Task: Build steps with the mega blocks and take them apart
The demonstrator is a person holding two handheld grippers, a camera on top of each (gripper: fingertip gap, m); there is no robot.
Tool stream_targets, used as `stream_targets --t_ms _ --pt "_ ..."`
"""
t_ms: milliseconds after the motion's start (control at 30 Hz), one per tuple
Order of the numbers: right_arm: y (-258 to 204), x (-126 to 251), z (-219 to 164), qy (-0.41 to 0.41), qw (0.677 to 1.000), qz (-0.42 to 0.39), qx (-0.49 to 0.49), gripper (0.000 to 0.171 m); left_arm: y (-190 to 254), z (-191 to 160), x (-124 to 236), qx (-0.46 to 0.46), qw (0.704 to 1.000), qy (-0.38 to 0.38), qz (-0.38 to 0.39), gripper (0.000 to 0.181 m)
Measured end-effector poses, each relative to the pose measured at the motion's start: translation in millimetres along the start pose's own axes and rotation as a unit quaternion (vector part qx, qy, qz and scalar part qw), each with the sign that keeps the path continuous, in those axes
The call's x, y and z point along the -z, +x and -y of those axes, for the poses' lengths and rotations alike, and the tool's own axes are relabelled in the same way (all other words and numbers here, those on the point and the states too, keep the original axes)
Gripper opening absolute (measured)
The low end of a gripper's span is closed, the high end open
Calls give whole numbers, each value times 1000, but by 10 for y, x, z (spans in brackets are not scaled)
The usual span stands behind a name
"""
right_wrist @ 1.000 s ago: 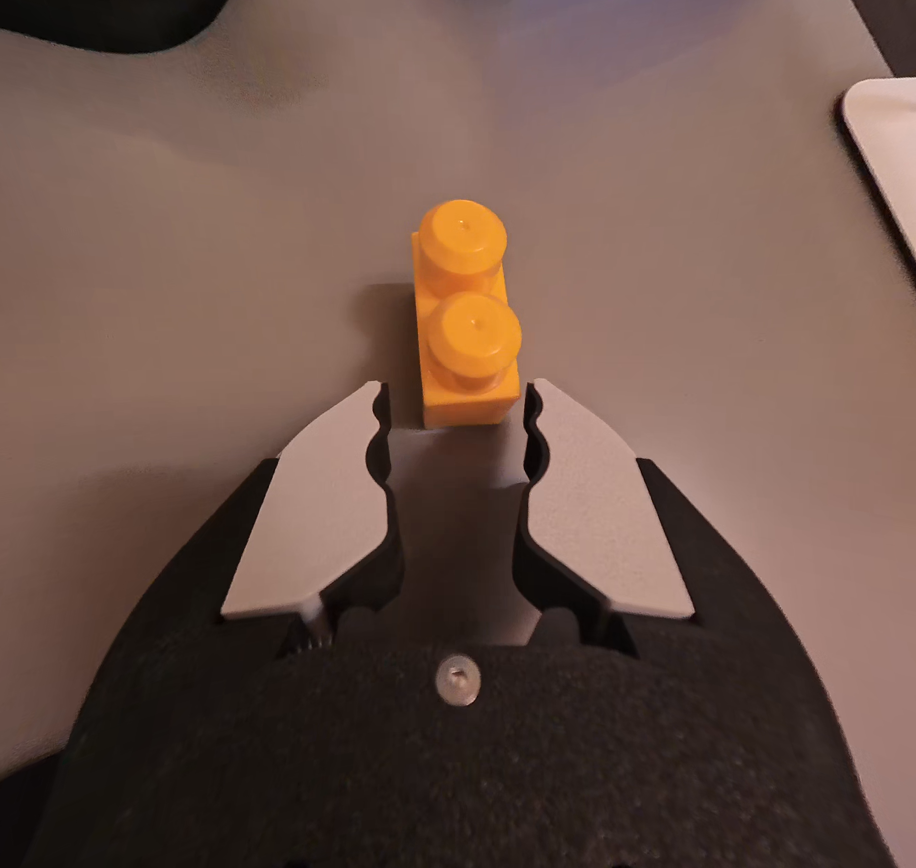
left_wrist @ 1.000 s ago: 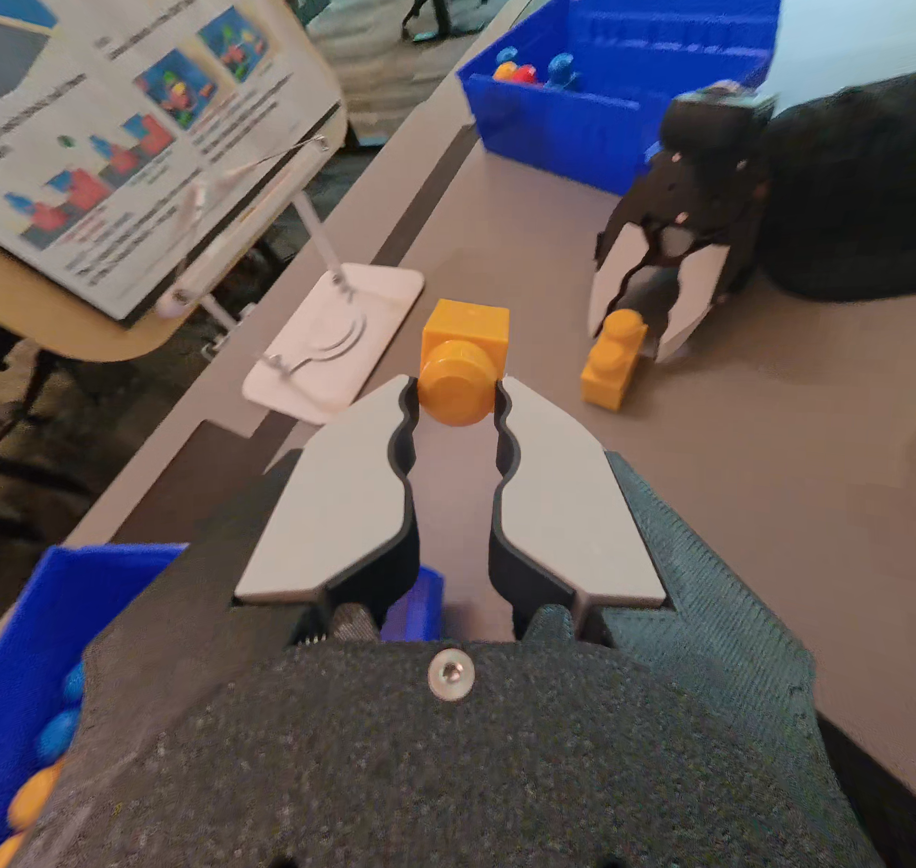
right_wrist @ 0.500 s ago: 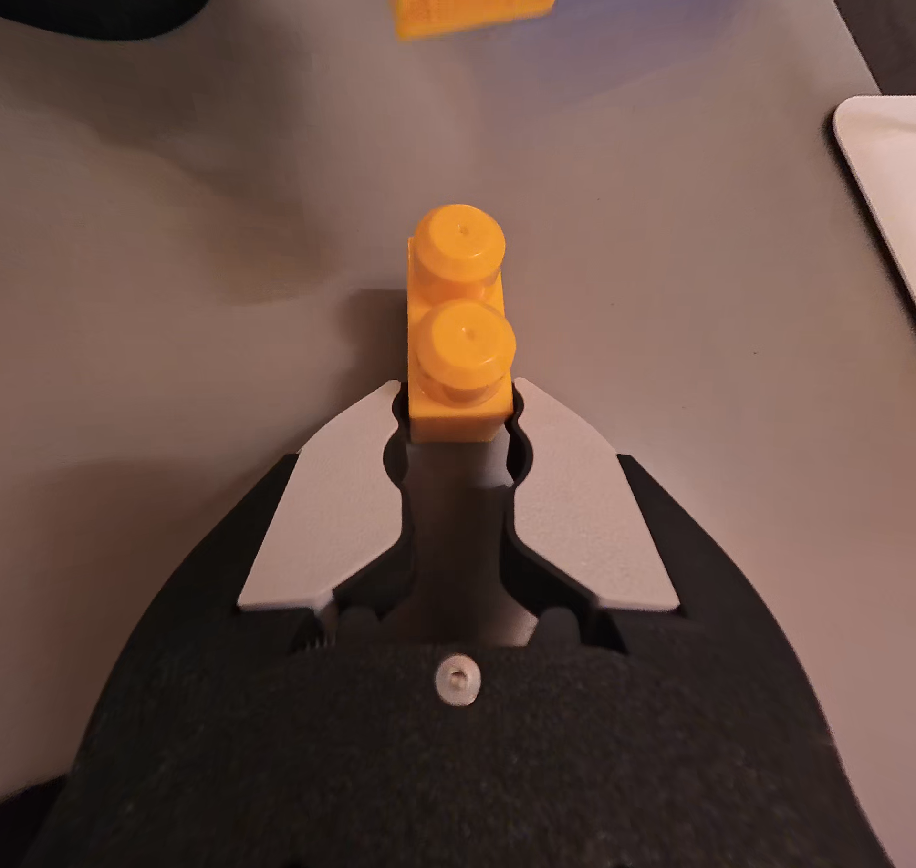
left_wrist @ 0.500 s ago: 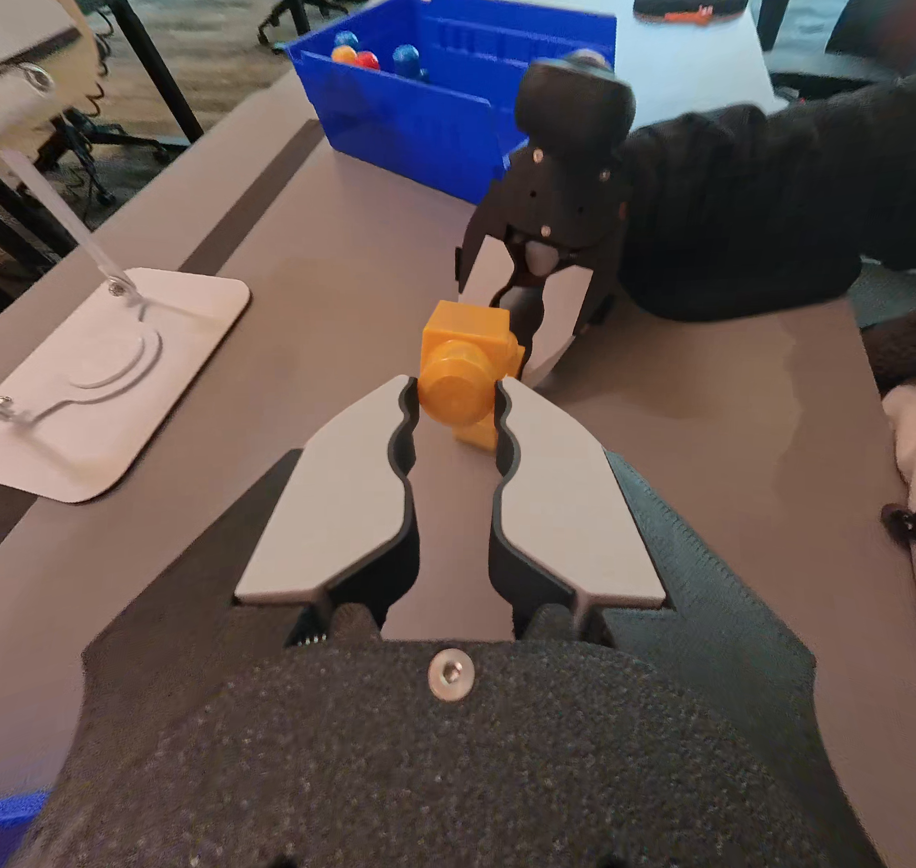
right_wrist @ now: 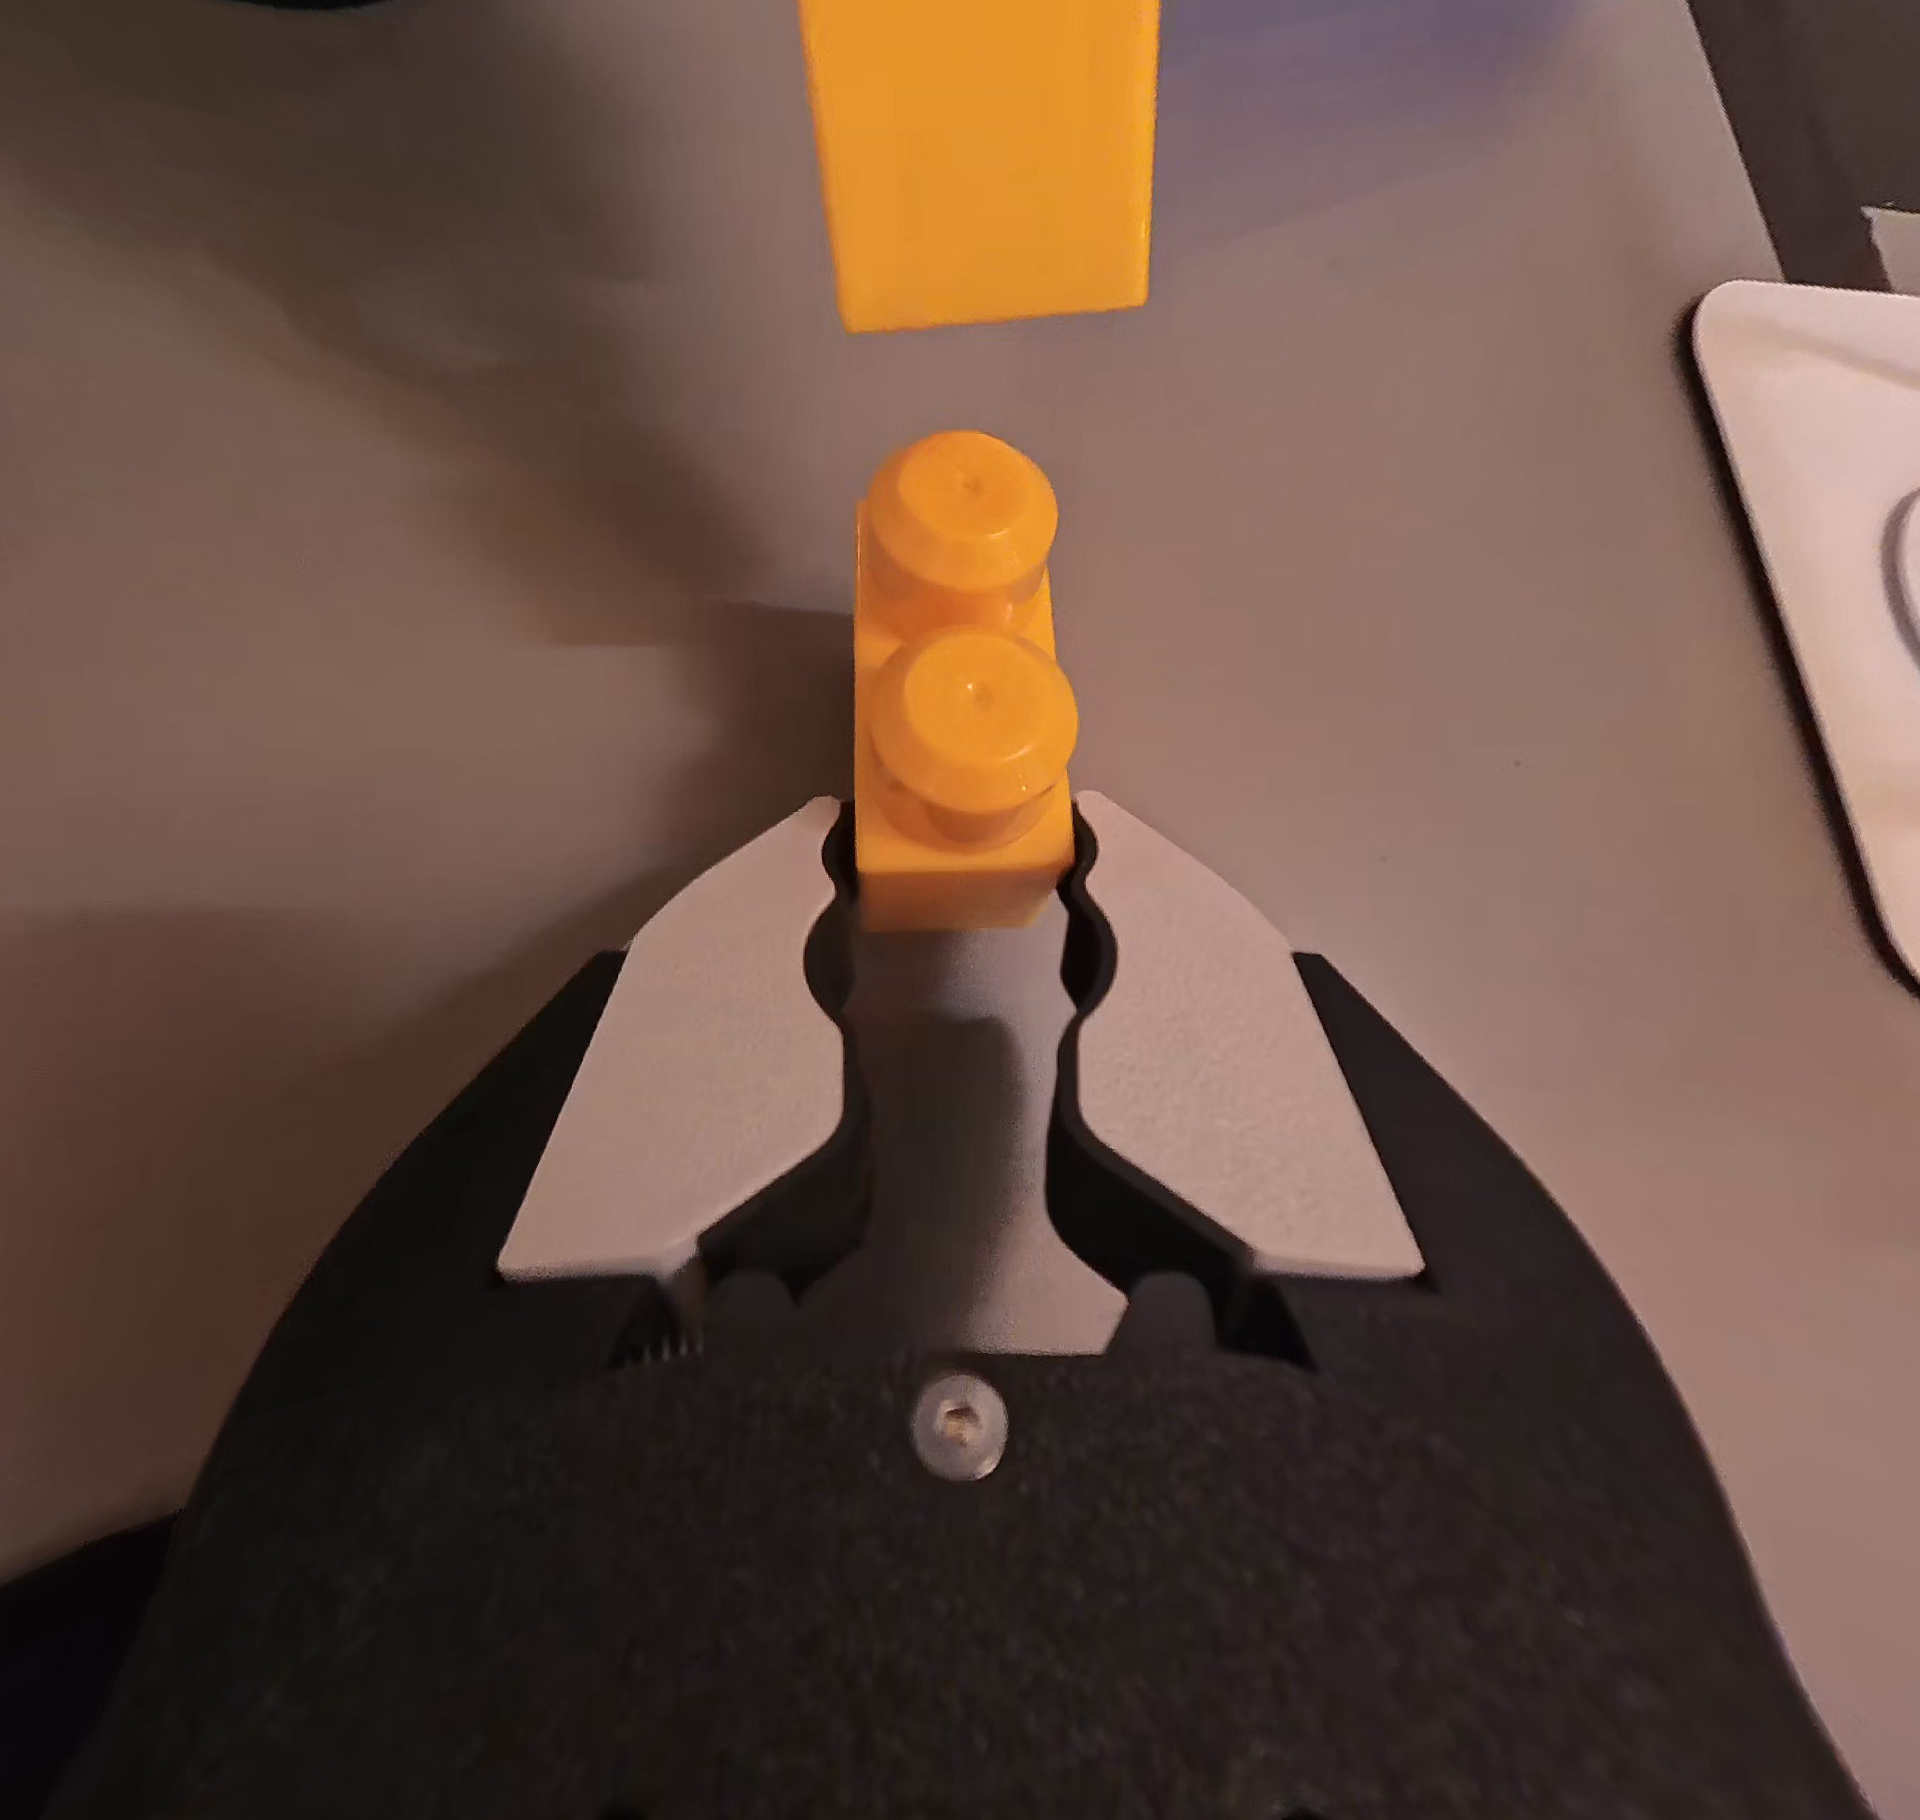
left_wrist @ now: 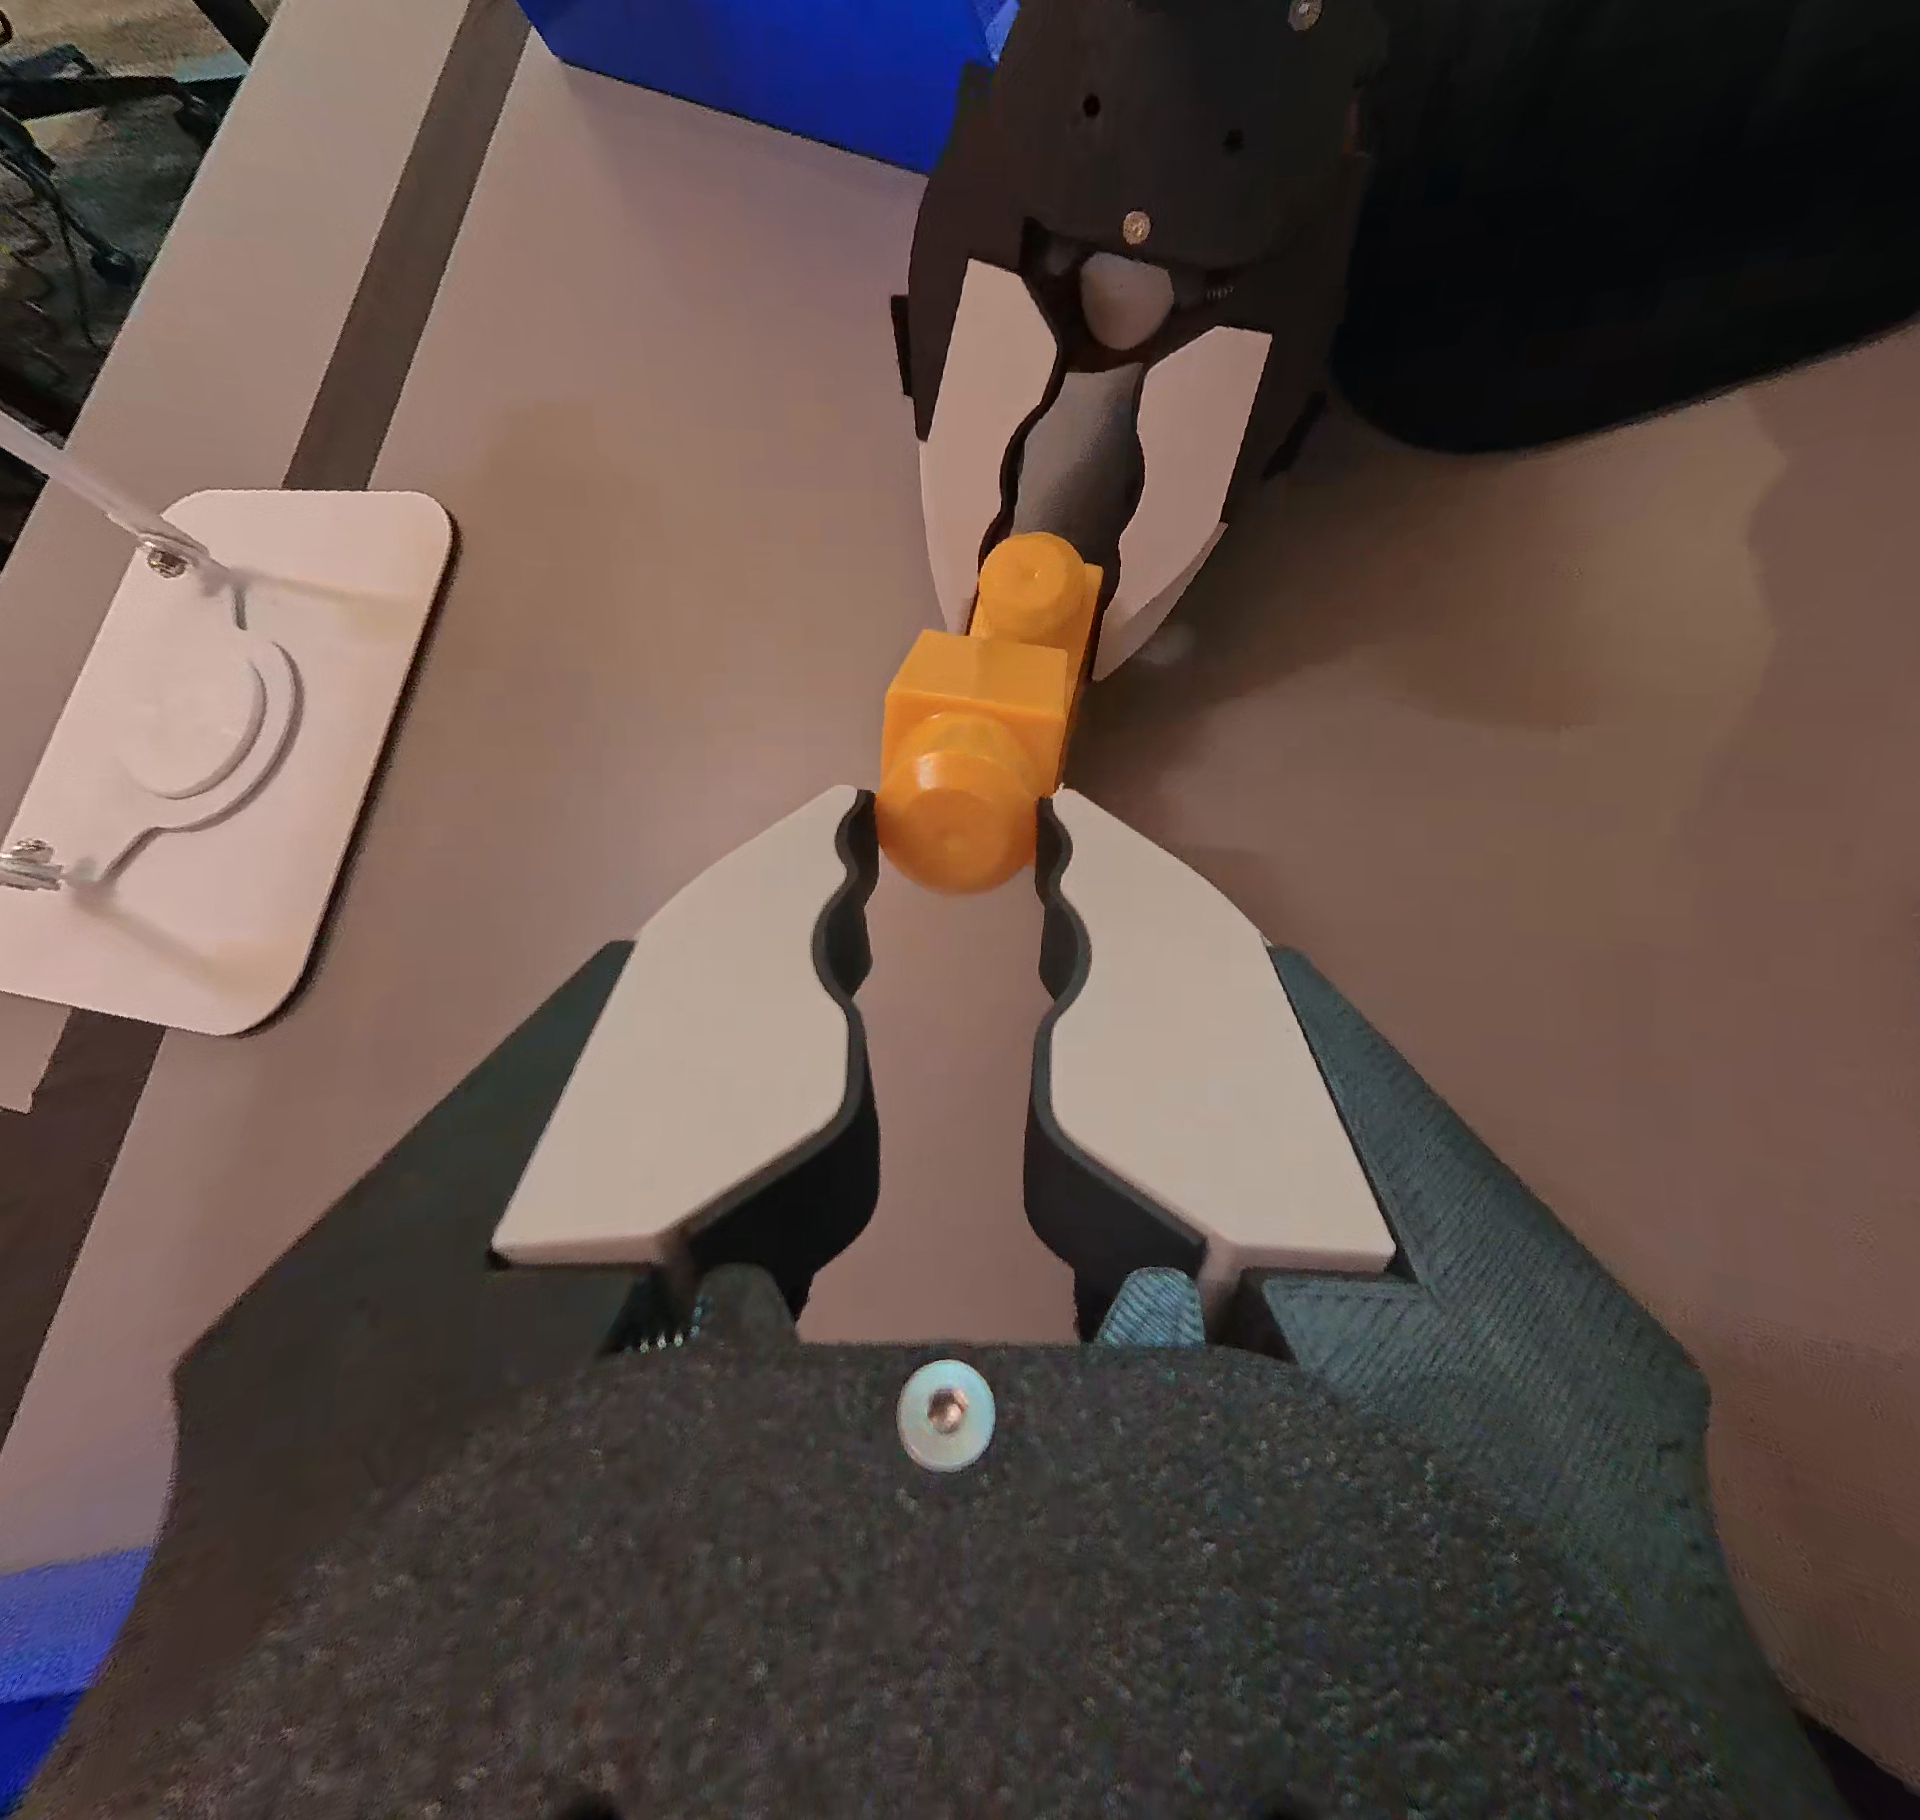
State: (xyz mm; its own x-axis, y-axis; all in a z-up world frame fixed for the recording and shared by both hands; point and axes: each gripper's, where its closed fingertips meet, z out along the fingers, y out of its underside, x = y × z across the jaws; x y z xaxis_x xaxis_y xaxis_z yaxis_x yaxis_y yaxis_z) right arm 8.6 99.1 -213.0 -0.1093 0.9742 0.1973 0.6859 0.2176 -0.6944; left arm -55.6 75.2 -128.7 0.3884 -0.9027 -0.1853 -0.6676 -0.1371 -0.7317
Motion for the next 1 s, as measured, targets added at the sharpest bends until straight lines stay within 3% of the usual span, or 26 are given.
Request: stream_targets --t_ms 133,367,500,700,800,900,1000 --pt "48 106 -49 -20 1000 -11 5 37 49 -109 -96 5 999 -29 -13 29" --pt "131 198 -112 -20 1000 -21 -9 37 188 -511 -242 24 978 -196 -68 29" --pt "125 191 -124 -21 1000 -18 -9 37 165 -519 -303 27 973 -220 -64 30" --pt "135 211 -110 -14 1000 -18 -12 37 128 -389 -265 26 983 -171 -54 39" --pt "131 233 -65 0 1000 -16 -15 37 85 -214 -224 40 993 -99 -42 40" --pt "114 318 113 58 998 -2 -31 37 38 -11 -178 57 998 -5 -27 42" --pt "93 511 447 168 984 21 -57 37 52 185 -130 75 992 98 -26 46"
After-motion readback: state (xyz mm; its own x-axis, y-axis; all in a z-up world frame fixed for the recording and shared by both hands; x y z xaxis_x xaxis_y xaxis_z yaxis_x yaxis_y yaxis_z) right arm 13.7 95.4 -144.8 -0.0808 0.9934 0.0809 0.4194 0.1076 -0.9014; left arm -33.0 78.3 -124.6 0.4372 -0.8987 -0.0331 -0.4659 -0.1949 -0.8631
